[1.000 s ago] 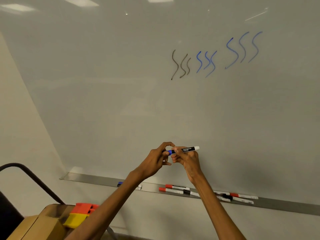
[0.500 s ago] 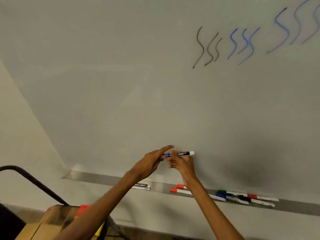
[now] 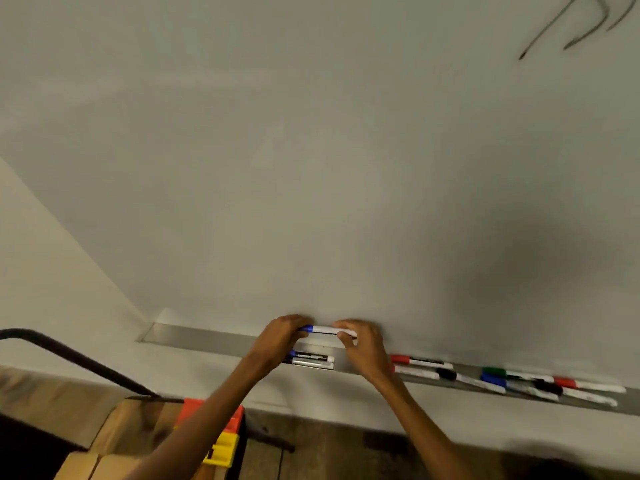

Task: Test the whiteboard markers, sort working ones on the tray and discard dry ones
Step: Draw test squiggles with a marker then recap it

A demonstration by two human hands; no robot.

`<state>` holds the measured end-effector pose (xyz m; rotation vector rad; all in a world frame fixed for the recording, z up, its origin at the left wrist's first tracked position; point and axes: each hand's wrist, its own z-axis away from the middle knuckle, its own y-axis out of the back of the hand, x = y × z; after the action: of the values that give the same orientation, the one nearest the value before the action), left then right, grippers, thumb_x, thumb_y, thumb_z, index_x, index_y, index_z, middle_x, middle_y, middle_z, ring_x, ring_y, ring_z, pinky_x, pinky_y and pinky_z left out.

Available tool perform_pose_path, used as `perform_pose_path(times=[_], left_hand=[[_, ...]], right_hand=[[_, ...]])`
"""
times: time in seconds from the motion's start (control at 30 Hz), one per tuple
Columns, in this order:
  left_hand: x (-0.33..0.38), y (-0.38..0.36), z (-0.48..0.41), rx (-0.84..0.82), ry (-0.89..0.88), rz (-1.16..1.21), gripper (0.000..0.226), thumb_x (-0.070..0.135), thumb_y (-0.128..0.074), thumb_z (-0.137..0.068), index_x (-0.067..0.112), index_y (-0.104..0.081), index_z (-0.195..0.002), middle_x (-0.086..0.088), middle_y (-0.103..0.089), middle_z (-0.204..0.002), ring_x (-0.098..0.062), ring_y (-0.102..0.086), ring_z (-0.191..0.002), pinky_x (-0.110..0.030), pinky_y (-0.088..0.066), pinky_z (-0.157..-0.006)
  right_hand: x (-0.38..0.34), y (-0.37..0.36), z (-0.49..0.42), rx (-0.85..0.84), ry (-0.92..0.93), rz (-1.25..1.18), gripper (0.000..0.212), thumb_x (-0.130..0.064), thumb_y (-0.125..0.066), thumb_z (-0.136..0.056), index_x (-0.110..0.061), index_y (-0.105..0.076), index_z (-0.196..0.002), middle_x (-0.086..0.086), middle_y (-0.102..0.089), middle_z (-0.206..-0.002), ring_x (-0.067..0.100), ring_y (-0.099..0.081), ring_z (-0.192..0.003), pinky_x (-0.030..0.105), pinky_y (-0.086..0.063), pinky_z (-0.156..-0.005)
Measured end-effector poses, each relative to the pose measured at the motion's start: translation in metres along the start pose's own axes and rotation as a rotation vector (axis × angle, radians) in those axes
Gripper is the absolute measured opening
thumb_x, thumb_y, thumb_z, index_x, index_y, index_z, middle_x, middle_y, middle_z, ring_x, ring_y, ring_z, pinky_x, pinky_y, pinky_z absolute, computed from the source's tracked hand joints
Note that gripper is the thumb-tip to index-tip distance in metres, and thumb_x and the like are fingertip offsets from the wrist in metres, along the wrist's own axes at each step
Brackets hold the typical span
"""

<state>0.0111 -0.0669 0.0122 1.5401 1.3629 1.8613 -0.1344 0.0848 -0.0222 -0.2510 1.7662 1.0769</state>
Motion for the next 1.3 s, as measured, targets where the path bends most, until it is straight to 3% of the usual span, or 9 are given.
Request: perform_pose_path(times=[0.2,0.37,0.47,0.53,0.63,0.83,1.07,1.3], left_hand=[[-0.038,-0.028,0.01,-0.027,0.113,-0.027,0.031,0.012,-0.058,-0.088,0.018,-0.067,-0.117,0.002,-0.069,-0.111,-0.014,-0.066,-0.096,-0.019,-0.051,-0.084],[-0.063,-0.043,0.015,0.002,0.172,-0.171,0.028,0.024,-0.057,-0.083,0.03,-0.066,-0.109,0.007,-0.073,-0.098,-0.018,-0.07,-0.081,-0.03,-0.057,-0.07],[-0.07,-0.049,0.023,0.005,0.157,-0.24,0.034,0.023,-0.074,-0.077,0.032,-0.064,-0.108,0.011,-0.072,-0.095,-0.011,-0.069,-0.072,-0.025,-0.056,-0.06],[-0.075,-0.055,0.026,0.01,0.148,-0.26,0.036,0.024,-0.074,-0.078,0.031,-0.061,-0.111,0.01,-0.07,-0.1,-0.01,-0.068,-0.076,-0.026,-0.056,-0.061],[-0.078,-0.058,0.027,0.034,0.116,-0.272,0.035,0.021,-0.075,-0.078,0.026,-0.062,-0.111,0.006,-0.07,-0.104,-0.011,-0.069,-0.081,-0.026,-0.057,-0.063],[-0.076,-0.065,0.028,0.045,0.058,-0.284,0.043,0.02,-0.086,-0.065,0.02,-0.067,-0.104,0.003,-0.071,-0.098,-0.012,-0.069,-0.08,-0.023,-0.055,-0.059],[-0.08,-0.079,0.035,0.105,0.071,-0.319,0.052,0.016,-0.087,-0.064,0.013,-0.068,-0.112,-0.005,-0.069,-0.112,-0.017,-0.069,-0.094,-0.025,-0.058,-0.07],[-0.079,-0.083,0.036,0.134,0.054,-0.37,0.06,0.013,-0.095,-0.049,0.007,-0.072,-0.105,-0.01,-0.072,-0.106,-0.021,-0.071,-0.094,-0.03,-0.057,-0.074]], right_hand=[[0.018,-0.055,0.02,0.1,0.168,0.223,0.024,-0.014,-0.055,-0.086,-0.012,-0.07,-0.104,0.005,-0.066,-0.102,0.017,-0.064,-0.089,0.027,-0.054,-0.084],[0.028,-0.082,0.021,0.184,0.214,0.384,0.034,-0.019,-0.046,-0.083,-0.013,-0.071,-0.105,0.003,-0.069,-0.104,0.02,-0.061,-0.098,0.033,-0.045,-0.093],[0.033,-0.092,0.015,0.165,0.223,0.449,0.03,-0.009,-0.058,-0.078,-0.015,-0.072,-0.103,-0.001,-0.069,-0.102,0.019,-0.059,-0.097,0.033,-0.051,-0.086],[0.04,-0.1,0.015,0.132,0.189,0.483,0.043,0.003,-0.076,-0.064,-0.016,-0.072,-0.103,-0.001,-0.07,-0.102,0.021,-0.062,-0.097,0.034,-0.054,-0.085],[0.049,-0.105,0.017,0.132,0.183,0.503,0.054,0.009,-0.082,-0.054,-0.016,-0.074,-0.101,-0.002,-0.071,-0.1,0.02,-0.061,-0.096,0.035,-0.055,-0.084],[0.052,-0.107,0.011,0.103,0.183,0.531,0.051,-0.004,-0.09,-0.051,-0.015,-0.075,-0.098,0.0,-0.072,-0.099,0.023,-0.065,-0.093,0.037,-0.056,-0.084],[0.054,-0.112,0.015,0.101,0.179,0.572,0.052,-0.006,-0.09,-0.054,-0.013,-0.075,-0.103,0.002,-0.072,-0.104,0.023,-0.067,-0.096,0.037,-0.054,-0.088],[0.05,-0.11,0.018,0.097,0.179,0.564,0.05,-0.01,-0.091,-0.056,-0.013,-0.074,-0.103,0.002,-0.072,-0.102,0.023,-0.068,-0.095,0.038,-0.055,-0.086]])
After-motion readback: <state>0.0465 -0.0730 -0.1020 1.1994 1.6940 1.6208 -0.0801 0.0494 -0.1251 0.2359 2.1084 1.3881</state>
